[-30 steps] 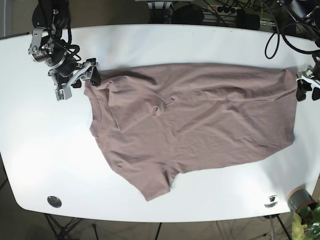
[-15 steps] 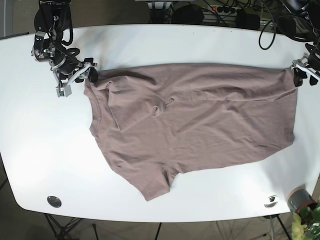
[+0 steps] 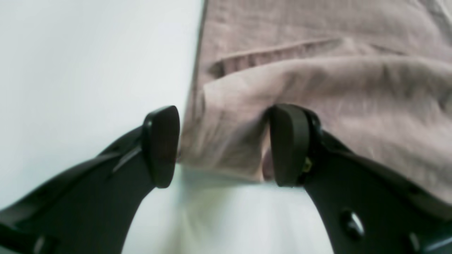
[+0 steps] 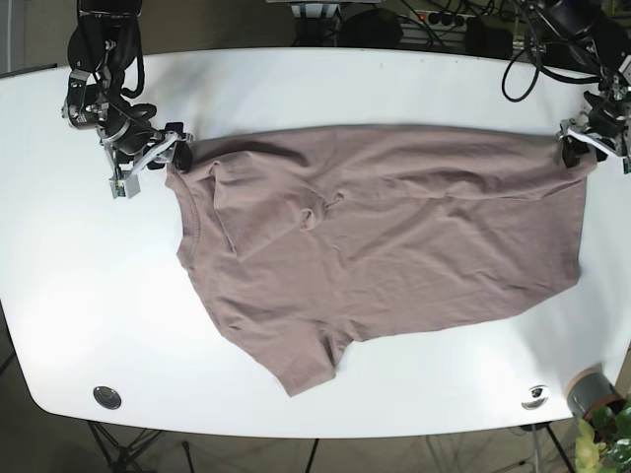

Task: Fold the T-shirt properly
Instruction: 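Lay the shirt flat and pull both grippers apart to stretch its edge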

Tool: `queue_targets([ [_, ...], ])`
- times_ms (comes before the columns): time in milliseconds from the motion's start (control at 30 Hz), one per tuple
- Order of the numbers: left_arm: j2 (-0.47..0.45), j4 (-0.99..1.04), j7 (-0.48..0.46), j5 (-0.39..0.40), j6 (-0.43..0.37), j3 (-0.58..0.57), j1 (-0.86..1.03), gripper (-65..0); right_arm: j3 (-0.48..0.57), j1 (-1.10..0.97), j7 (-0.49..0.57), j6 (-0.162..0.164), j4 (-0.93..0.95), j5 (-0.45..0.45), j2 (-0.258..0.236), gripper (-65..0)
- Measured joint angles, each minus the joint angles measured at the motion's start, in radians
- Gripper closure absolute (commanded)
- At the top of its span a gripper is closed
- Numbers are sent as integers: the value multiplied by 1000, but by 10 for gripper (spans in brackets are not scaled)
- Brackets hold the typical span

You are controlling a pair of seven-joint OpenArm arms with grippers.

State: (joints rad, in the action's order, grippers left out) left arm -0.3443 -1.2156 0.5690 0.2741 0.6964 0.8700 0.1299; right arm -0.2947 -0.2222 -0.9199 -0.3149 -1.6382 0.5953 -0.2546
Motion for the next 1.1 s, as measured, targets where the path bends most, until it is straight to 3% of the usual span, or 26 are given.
queue_targets([
  [133,0,18,6,-5,0,-3,0,-372,-1,10,7,-1,16,10,0,-304],
  [200,-6,19,5,-5,-4,-41,1,-371,-1,17,9,-1,25,11,0,-273],
  [267,-12,19,-5,-4,-4,-76,-1,-338,-1,16,13,-1,32,11,0,-181],
  [367,-18,19,-8,0,-2,-111,-8,-210,-1,13,10,0,34,11,0,-14],
  [433,-20,19,-9,-1,0,-113,-6,-100,0,5,0,0,27,8,0,-41],
  [533,-25,18,-7,1,0,-109,4,-36,-3,-13,1,0,8,4,0,-21],
  [900,-15,-166,11,14,12,-74,142,-36,-124,-178,-2,-4,-159,16,0,-22],
  [1100,-14,-219,8,16,11,-70,213,-36,-130,-275,-1,-9,-222,18,0,-22],
])
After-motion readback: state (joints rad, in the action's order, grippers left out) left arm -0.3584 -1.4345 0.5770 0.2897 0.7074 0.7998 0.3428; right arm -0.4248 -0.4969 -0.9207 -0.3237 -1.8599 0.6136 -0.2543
